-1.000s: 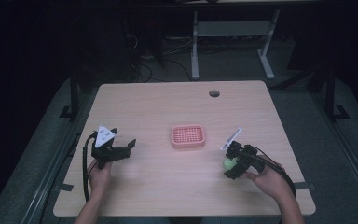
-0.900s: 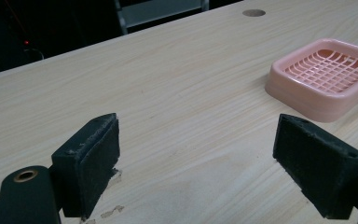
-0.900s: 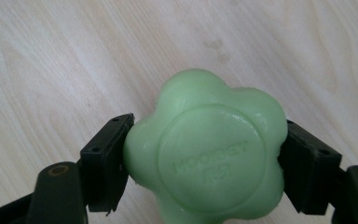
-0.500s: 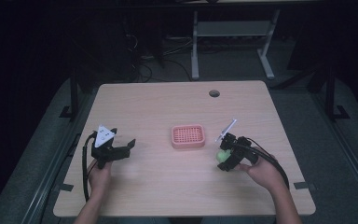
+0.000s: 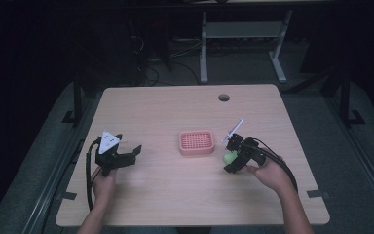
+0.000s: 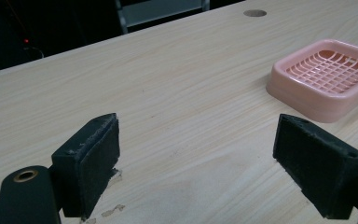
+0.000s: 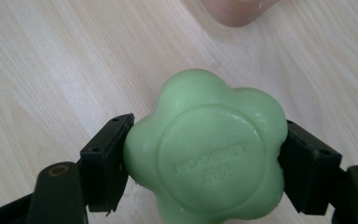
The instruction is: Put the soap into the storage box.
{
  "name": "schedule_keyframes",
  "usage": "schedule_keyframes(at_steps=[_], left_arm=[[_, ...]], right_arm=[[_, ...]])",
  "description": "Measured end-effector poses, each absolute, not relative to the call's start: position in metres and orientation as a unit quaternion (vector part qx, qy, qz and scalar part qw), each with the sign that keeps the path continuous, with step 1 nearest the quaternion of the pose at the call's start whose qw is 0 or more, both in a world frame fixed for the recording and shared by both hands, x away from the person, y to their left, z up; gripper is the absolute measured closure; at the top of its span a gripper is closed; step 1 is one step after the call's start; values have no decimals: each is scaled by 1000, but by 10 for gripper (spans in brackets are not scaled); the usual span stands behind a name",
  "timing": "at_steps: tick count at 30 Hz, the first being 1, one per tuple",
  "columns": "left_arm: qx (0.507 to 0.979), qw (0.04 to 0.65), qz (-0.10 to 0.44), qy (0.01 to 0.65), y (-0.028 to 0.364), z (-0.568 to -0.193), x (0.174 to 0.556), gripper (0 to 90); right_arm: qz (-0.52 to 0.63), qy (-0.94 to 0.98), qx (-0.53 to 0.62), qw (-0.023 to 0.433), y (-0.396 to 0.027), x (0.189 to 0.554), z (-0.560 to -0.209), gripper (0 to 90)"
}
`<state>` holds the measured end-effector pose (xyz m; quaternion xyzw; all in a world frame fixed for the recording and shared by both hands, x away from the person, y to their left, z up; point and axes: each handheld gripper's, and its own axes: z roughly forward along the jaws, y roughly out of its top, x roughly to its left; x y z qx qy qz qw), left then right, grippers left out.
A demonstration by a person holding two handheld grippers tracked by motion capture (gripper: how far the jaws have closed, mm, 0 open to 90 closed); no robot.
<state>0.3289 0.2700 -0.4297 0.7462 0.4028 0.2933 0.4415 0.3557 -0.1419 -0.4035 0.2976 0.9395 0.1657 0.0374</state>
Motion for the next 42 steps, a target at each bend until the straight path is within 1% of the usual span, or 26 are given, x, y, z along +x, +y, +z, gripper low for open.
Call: schedule_keyframes(at_steps=[14, 33, 42], left_arm=[[744, 444, 292, 404, 270, -430, 329, 143], [743, 447, 292, 404, 271, -429, 329, 143], [743, 446, 291, 406, 272, -429, 329, 143]], right_arm=[[163, 942, 291, 37, -130, 370, -400, 260], [170, 940, 294, 26, -124, 384, -406, 260], [170, 943, 285, 30, -112, 391, -397, 260]])
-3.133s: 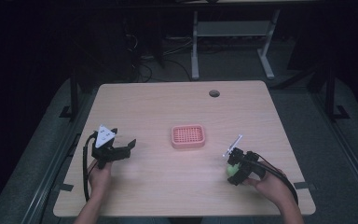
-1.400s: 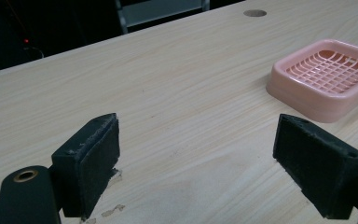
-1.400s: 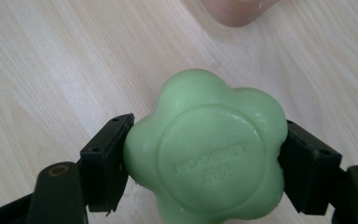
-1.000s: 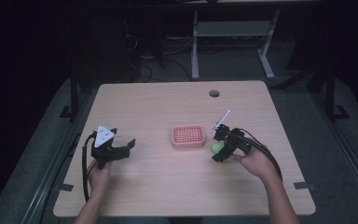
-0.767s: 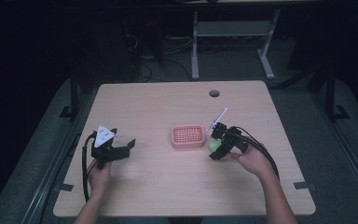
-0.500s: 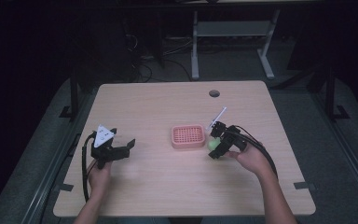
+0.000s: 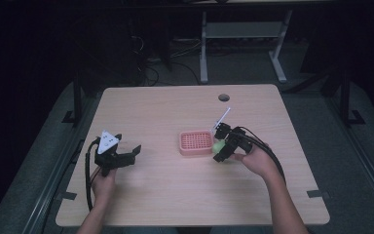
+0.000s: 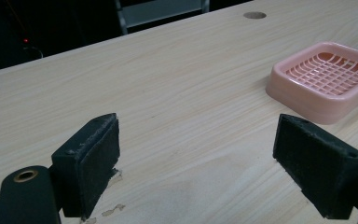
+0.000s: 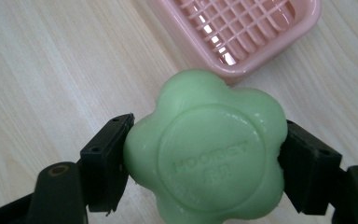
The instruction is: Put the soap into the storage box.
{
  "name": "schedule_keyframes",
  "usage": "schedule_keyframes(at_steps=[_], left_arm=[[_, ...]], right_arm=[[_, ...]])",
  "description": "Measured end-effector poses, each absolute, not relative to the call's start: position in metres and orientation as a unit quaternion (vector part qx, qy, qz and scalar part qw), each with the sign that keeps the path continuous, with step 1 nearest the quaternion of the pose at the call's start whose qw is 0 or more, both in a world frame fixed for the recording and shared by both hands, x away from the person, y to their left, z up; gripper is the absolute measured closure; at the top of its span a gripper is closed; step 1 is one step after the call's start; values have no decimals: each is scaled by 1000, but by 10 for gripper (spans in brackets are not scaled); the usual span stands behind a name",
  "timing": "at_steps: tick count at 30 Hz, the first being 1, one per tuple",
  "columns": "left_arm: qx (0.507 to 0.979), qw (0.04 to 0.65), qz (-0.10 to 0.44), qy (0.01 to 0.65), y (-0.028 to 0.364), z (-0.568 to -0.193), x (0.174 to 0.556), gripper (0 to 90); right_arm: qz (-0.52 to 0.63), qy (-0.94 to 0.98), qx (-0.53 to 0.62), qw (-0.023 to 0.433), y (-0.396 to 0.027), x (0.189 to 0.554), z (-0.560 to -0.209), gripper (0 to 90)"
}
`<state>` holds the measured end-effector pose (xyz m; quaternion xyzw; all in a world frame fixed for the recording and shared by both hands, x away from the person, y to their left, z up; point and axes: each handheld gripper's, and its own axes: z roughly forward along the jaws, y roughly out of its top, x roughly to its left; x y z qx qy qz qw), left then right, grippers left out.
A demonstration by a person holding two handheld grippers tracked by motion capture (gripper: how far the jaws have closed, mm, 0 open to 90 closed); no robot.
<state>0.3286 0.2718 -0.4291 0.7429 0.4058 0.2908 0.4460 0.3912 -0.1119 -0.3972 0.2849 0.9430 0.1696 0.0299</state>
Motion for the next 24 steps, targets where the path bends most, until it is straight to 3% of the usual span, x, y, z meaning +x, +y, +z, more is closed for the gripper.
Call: schedule_keyframes(at_steps=[24], left_arm=[[742, 446, 291, 407, 272, -429, 328, 143]], right_arm=[[167, 948, 270, 39, -86, 413, -377, 260]])
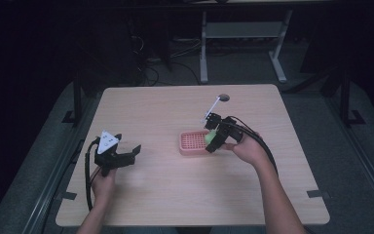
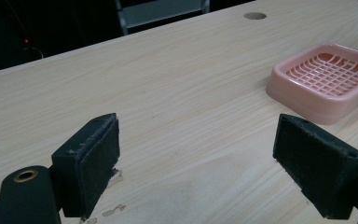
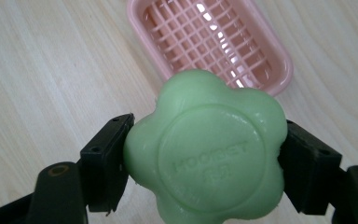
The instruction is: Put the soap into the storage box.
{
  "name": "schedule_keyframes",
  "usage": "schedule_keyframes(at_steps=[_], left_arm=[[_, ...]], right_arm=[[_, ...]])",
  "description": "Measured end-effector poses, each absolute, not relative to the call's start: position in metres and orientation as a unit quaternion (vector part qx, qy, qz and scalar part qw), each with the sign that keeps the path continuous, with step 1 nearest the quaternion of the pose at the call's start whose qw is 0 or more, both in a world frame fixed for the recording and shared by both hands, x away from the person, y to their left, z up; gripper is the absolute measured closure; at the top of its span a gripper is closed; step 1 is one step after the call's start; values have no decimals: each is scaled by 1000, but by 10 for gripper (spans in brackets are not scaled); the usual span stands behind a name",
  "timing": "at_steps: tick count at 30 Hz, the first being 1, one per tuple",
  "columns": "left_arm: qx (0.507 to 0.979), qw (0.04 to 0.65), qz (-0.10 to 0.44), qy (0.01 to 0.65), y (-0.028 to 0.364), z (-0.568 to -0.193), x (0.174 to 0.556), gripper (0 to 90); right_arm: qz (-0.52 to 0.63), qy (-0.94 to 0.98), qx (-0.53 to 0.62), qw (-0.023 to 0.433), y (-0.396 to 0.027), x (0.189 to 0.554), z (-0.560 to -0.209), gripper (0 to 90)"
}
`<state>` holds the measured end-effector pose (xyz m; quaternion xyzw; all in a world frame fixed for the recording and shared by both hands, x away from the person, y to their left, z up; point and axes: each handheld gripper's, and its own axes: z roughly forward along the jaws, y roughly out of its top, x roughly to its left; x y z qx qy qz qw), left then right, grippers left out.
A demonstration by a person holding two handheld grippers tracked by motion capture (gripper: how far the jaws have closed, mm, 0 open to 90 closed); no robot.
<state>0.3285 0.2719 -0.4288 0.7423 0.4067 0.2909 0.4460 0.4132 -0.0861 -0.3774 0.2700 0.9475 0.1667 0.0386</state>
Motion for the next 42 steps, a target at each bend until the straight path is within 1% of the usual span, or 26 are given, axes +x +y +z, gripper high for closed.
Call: schedule_keyframes(at_steps=[14, 29, 42], left_arm=[[740, 448, 292, 407, 273, -428, 329, 143], [741, 447, 291, 407, 273, -429, 329, 143], [740, 447, 291, 409, 273, -429, 329, 143]], right_arm=[[184, 948, 255, 40, -64, 423, -368, 260], [160, 951, 262, 29, -42, 446, -383, 259], [143, 948, 283, 13, -37, 460, -400, 259]])
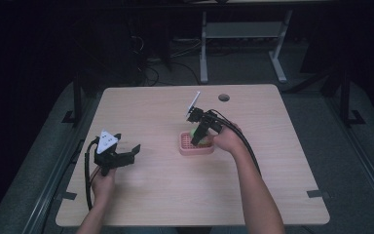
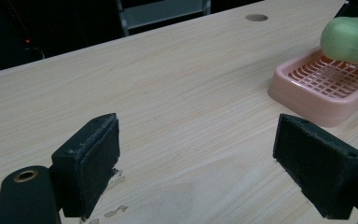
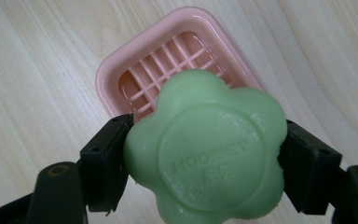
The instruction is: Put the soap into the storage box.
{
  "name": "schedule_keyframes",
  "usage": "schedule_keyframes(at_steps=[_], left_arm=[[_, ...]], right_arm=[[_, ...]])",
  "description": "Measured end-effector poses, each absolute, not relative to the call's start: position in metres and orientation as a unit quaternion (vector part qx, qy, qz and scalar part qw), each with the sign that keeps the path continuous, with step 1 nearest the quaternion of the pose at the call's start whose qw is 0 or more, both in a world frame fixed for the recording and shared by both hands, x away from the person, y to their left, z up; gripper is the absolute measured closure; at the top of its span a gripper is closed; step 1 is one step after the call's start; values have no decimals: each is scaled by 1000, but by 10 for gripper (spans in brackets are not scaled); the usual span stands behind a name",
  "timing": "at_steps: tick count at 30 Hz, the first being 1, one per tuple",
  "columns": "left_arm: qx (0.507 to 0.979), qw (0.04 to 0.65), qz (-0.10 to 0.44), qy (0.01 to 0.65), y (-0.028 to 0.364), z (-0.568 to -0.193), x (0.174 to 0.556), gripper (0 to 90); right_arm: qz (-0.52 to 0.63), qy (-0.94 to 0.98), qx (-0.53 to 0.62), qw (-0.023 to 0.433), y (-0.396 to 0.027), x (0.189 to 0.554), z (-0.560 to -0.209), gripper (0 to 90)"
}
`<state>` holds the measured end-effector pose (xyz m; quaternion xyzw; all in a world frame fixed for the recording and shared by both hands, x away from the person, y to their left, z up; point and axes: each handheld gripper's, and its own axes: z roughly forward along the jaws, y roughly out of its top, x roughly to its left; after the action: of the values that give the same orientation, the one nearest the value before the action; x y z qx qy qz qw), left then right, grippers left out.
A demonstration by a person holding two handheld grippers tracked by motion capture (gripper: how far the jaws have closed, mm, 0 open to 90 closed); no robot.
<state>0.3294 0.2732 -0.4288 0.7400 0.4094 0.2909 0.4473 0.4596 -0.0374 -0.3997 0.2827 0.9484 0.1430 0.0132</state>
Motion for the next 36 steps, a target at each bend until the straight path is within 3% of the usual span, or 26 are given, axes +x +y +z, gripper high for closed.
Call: schedule_keyframes(at_steps=[36], left_arm=[[739, 449, 294, 407, 273, -428, 329, 143]], right_arm=[[136, 948, 287, 8, -29, 465, -418, 258]])
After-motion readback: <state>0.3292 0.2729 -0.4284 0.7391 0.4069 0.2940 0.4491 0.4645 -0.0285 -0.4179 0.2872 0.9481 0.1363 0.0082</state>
